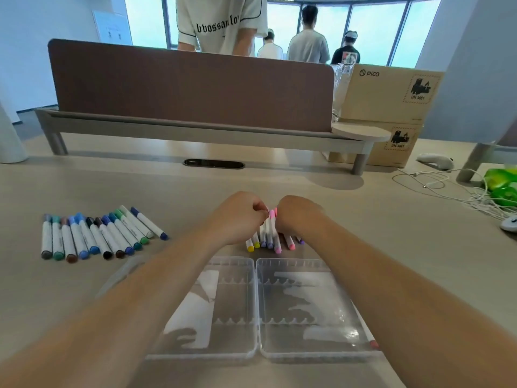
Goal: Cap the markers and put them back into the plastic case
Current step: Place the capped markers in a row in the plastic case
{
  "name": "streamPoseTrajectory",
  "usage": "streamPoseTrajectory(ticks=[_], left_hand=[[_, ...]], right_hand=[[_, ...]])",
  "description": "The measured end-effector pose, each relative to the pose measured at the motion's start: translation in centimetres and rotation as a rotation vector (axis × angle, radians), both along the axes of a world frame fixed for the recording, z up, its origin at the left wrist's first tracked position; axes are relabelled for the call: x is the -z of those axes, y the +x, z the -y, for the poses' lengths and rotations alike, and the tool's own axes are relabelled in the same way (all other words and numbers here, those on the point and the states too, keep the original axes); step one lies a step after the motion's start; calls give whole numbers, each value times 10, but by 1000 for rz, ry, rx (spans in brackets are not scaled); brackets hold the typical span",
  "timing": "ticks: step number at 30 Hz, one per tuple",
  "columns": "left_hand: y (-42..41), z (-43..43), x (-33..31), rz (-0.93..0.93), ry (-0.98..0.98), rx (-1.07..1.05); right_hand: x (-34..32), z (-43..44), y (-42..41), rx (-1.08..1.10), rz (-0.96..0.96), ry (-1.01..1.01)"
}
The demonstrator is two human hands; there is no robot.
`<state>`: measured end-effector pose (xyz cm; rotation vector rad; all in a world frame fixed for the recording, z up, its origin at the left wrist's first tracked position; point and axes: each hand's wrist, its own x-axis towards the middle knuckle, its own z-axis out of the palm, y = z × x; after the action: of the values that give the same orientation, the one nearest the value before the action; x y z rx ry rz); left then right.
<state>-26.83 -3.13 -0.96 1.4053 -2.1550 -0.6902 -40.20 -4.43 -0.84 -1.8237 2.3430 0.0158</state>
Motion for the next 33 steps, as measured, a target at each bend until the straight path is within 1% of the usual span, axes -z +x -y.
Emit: streamPoseTrajectory(ticks=[4,8,13,15,18,22,25,27,28,30,33], left_hand=[[-2,-10,-3,26,-15,-4],[-14,-27,-5,78,-40,9],[-38,-53,7,189,-5,120],[-47,-67,9,233,-6,171],[-58,-84,11,218,-56,237],[-69,-101,14,226,-65,293],[-74,-110,18,309,-88,361],[-73,-114,19,356,-120,356],[-71,-115,19,349,-128,354],[-70,-119,16,297,-113,430],[-70,-118,15,287,-76,492]], right_hand=[[-10,-8,-4,-4,-21,44],[-23,-34,-14,-72,-29,126],[-31,-88,-42,-43,192,136],[-32,-110,-51,-24,225,137],[-31,-139,-61,-19,261,154],[-26,-162,-67,-46,256,203],[-20,-167,-72,-44,259,150],[-17,-168,-76,-44,261,125],[-16,-168,-78,-47,264,125],[-14,-168,-80,-55,259,136],[-13,-167,-80,-67,236,168]])
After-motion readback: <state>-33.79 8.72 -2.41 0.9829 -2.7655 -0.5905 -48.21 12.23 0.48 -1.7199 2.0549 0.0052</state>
